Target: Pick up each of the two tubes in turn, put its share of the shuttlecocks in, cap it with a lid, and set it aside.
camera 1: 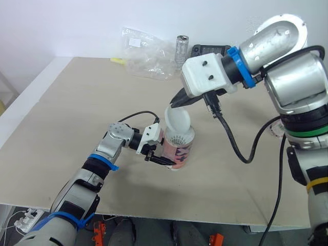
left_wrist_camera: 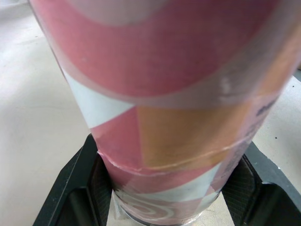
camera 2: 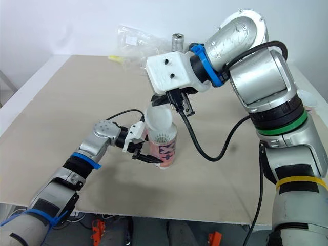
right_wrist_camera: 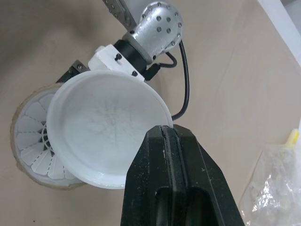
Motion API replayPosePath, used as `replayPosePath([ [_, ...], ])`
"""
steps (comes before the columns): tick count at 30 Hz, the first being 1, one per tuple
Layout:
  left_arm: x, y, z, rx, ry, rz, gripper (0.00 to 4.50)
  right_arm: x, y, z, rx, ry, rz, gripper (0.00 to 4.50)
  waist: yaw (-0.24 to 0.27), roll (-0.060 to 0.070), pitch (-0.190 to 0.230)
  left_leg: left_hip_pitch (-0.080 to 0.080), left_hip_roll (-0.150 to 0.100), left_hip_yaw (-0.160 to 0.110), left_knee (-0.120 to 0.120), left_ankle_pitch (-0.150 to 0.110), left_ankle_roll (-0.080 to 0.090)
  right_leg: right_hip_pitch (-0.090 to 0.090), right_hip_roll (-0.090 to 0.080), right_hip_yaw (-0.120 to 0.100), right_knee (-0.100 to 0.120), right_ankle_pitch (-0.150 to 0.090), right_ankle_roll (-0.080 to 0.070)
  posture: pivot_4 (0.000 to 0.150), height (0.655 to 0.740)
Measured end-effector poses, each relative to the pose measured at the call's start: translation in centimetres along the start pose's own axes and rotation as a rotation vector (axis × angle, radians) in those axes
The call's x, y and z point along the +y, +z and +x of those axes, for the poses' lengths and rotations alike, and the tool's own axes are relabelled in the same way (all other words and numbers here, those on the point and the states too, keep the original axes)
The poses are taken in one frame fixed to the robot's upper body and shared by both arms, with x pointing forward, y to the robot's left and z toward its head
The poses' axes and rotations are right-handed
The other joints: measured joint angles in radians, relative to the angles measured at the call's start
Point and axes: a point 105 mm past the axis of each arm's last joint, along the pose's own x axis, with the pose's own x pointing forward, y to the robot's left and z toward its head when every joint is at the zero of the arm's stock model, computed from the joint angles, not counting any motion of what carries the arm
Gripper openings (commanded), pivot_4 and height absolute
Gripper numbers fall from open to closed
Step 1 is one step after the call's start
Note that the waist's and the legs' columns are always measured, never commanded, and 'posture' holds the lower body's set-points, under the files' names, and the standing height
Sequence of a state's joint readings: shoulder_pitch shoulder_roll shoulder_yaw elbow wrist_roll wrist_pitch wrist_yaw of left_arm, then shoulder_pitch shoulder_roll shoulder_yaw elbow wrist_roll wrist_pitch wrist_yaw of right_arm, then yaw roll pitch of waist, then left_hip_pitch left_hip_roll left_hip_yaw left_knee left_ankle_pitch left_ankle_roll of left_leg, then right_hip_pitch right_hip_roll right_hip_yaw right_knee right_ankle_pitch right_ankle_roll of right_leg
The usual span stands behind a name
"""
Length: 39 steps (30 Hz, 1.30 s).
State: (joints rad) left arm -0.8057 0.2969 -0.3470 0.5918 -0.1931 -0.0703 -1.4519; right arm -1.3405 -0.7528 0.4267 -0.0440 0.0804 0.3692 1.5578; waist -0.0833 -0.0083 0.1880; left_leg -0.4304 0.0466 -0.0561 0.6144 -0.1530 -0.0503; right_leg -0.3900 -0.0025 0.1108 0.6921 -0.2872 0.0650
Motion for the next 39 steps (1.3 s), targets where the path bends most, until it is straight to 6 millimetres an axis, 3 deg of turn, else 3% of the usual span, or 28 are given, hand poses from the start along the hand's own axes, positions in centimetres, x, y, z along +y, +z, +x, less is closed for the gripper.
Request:
replayPosePath([
  [8,0.0,0.0,0.0,0.0,0.002,0.0,2.85,2.1,-0.6,1.4,-0.016,0.071,0.014,0.05,0.0,0.0,0.0,0.0,0.0,0.0,0.0,0.0,0.0,0.0,0.0,0.0,0.0,0.0,0.0,0.15,0.74],
  [15,-0.1,0.0,0.0,0.0,-0.001,0.003,2.85,2.7,-1.5,1.8,0.025,0.089,0.017,0.05,0.0,0.0,0.0,0.0,0.0,0.0,-0.001,0.0,0.0,0.0,0.0,0.0,0.0,0.0,0.0,0.15,0.74],
  [39,-0.1,0.0,0.0,0.0,0.001,0.0,2.85,1.2,0.4,0.1,0.012,0.059,-0.064,0.05,0.0,0.0,0.0,0.0,0.0,0.0,-0.002,0.0,0.0,0.0,0.0,0.0,-0.001,0.0,-0.001,0.15,0.74],
])
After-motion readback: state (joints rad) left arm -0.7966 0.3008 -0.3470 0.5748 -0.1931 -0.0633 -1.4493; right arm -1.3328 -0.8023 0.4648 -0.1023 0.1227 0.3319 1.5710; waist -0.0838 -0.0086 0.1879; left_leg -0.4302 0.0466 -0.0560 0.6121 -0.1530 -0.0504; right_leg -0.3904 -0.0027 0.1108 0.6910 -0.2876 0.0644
